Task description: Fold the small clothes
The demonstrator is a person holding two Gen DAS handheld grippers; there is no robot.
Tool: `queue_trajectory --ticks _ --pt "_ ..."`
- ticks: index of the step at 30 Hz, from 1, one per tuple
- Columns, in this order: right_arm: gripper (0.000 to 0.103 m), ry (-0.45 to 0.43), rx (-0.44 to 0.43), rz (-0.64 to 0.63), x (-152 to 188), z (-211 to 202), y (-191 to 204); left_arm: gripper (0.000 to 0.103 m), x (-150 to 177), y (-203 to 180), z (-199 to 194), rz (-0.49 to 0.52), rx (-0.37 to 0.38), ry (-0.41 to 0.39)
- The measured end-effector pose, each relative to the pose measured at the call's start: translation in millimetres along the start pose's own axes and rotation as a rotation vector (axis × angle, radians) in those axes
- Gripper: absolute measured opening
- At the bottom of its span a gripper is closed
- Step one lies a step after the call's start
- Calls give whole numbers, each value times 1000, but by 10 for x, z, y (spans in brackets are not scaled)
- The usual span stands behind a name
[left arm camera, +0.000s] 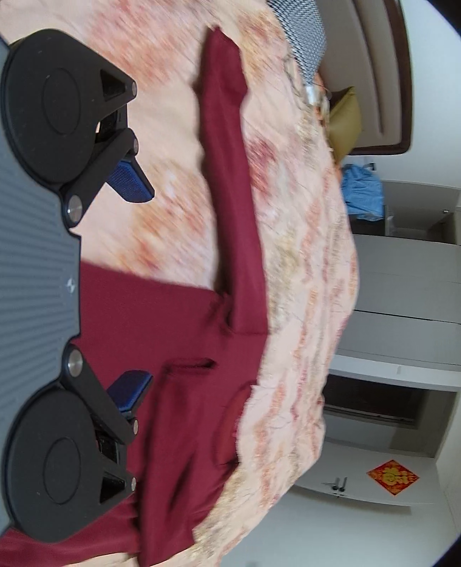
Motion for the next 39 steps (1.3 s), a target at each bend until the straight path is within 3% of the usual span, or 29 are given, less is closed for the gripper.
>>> queue_trajectory --ticks 4,8,14,16,18,20,22,26,27,34,39 --pt "102 26 -56 8 275 -190 239 103 291 313 -266 -21 -5 43" --pt "101 18 -48 -5 498 -362 452 103 529 514 -404 -69 17 83" --pt "71 -28 -22 -92 752 -642 814 103 776 553 -485 -98 70 128" --pt "67 -27 -44 -106 807 -677 930 103 840 535 -499 -86 79 136" --pt "64 -4 -36 -115 834 -635 998 103 879 522 -510 -76 82 141" --pt "52 34 -1 -100 867 -554 1039 103 901 516 -530 -74 86 146" --pt "47 81 41 -92 915 -443 1054 103 912 523 -559 -79 95 146" --pt "10 100 76 -115 947 -418 1053 103 919 559 -602 -93 109 148" --pt "7 98 63 -122 940 -448 1043 103 921 568 -608 -98 109 149" --pt "6 32 58 -83 753 -886 715 103 952 553 -632 -124 149 156" --pt "6 84 66 31 863 -851 428 103 970 548 -567 -137 149 164"
Point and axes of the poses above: each gripper's, at about its wrist camera, not at the fingertips, and z roughly the way its jaws point, y to its left, x to its underside, the point moved 5 cm from there along z, roughly the way its jaws point, and after that the axes turned 4 degrees about y, right-handed, at the moved point
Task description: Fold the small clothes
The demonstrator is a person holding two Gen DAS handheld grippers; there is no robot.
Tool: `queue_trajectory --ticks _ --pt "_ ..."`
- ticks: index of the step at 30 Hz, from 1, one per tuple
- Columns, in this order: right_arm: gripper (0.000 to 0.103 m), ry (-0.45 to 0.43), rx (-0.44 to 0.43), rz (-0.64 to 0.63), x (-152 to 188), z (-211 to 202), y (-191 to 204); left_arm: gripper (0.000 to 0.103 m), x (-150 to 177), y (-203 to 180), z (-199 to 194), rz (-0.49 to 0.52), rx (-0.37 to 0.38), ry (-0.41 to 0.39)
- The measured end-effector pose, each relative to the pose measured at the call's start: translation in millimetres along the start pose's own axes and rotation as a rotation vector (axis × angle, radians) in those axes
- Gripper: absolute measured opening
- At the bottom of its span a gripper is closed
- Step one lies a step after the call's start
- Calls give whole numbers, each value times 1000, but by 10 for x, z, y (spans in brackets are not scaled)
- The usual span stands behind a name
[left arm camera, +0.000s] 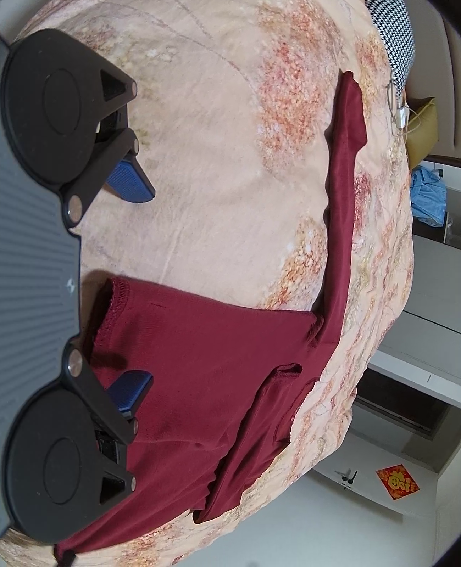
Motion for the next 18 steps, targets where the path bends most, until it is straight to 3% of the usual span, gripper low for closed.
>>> queue_trajectory --ticks 9,12,15,18 --pt "9 7 -43 65 100 97 -78 98 -58 104 -7 -56 48 -11" --pt "27 12 -77 76 104 106 -43 89 -77 48 24 -51 75 -2" --pt "39 6 -107 100 96 108 -13 78 -79 6 57 -52 89 8" --pt "41 7 -98 101 72 157 13 71 -87 -1 80 -69 60 24"
Point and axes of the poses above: each gripper's, at about its wrist camera, not at the fingertips, and z roughly the way its jaws point, y to its left, x to its underside, the point moved 5 cm from there along z, roughly the way its jaws point, and after that the axes turned 4 degrees about y, right-handed, at the moved point
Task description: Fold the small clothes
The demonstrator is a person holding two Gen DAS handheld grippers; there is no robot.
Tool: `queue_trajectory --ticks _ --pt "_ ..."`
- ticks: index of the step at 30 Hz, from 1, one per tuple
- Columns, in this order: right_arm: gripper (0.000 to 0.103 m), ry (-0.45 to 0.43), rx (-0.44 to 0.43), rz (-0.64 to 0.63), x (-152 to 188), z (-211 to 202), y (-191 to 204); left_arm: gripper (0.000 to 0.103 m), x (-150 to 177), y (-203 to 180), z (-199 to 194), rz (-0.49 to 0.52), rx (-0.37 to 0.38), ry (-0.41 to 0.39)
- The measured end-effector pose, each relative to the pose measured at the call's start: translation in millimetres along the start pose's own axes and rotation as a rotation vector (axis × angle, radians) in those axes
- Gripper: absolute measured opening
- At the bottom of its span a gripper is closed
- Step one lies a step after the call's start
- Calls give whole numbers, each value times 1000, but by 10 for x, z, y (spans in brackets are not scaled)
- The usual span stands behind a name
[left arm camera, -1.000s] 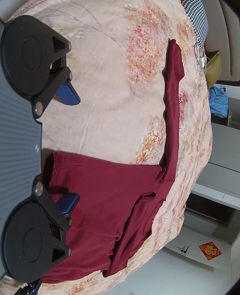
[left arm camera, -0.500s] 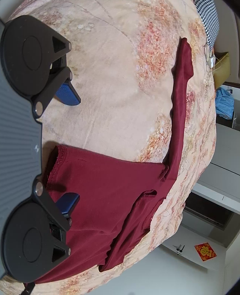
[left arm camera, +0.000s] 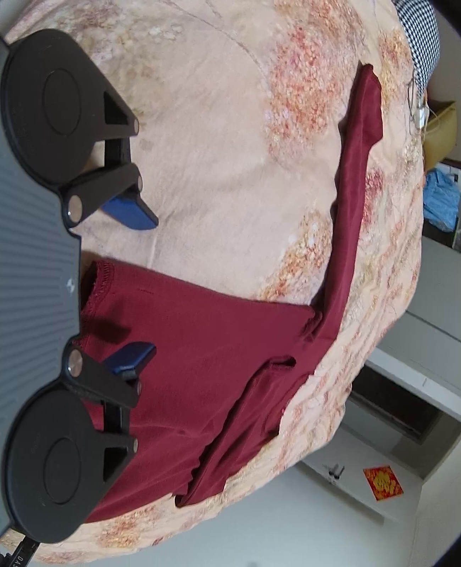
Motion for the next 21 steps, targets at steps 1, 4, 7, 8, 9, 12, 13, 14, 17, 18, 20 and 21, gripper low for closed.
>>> queue_trajectory --ticks 1,4,7,8,9,12,13,14,17,18,20,21 --pt "39 3 7 1 -8 26 6 66 -1 -7 5 -3 -7 7" --pt "23 15 30 18 -20 91 1 46 20 -67 12 6 -11 34" --pt "13 12 23 33 -24 89 -23 32 47 -132 -7 19 7 49" --pt "11 10 20 31 -24 78 -27 18 53 -146 -20 21 5 49" --pt "9 8 17 29 -28 66 -33 12 56 -156 -34 21 -2 48" --pt "8 -13 10 16 -81 -11 -40 7 43 -163 -137 8 -34 20" --pt "8 -22 1 14 -115 -54 -43 6 35 -171 -197 1 -34 1" --pt "8 -35 -8 12 -155 -105 -48 6 31 -184 -264 -7 -29 -20" --pt "7 -79 -29 -12 -281 -290 -57 5 51 -260 -450 -5 -21 -70" --pt "7 -89 -32 -21 -320 -348 -64 5 67 -292 -507 -5 -20 -83" --pt "7 -104 -38 -26 -377 -464 -93 5 123 -347 -630 -3 -8 -106" --pt "7 -109 -42 -25 -392 -526 -115 5 168 -375 -694 0 -4 -118"
Point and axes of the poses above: each gripper's, at about its wrist camera, not at the fingertips, and z roughly the way its jaws point, y to its left, x to its underside, the point moved 5 cm from there along z, roughly the way its jaws point, and after that the axes turned 4 degrees about y, right-handed, at the moved point
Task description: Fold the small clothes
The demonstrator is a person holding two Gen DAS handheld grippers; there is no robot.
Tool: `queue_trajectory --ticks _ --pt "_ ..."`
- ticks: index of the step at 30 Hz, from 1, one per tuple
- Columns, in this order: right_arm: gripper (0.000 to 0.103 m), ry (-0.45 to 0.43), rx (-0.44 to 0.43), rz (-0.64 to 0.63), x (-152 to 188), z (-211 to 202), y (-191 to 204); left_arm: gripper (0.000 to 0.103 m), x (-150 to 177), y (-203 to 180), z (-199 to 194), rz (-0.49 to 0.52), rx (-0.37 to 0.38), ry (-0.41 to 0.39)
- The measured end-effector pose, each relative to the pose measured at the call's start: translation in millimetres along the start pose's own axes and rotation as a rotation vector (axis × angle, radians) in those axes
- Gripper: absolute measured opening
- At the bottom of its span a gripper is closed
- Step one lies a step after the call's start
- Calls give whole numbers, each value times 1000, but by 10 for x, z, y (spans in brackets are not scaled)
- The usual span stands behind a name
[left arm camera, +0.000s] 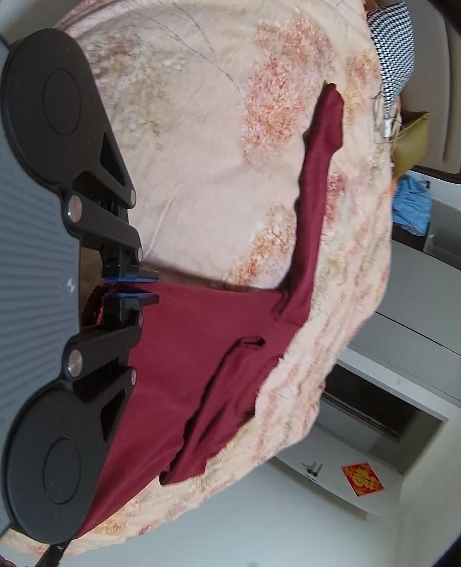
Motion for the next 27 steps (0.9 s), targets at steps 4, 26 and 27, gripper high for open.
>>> queue_trajectory --ticks 4,26,27 --pt "7 -5 10 -15 21 -253 -91 5 234 -44 -257 -21 19 -24" --pt "38 114 126 -28 700 -293 -304 32 868 272 -223 -144 -8 72" --pt "55 109 133 -25 683 -278 -314 37 829 303 -214 -158 -8 71"
Point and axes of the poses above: each gripper's, at about its wrist camera, not at the fingertips, and z roughly the way its jaws point, y to its left, x to its underside, the point moved 5 cm from there along z, roughly the way its jaws point, and after that the axes turned 4 degrees about y, right-handed, at the moved point
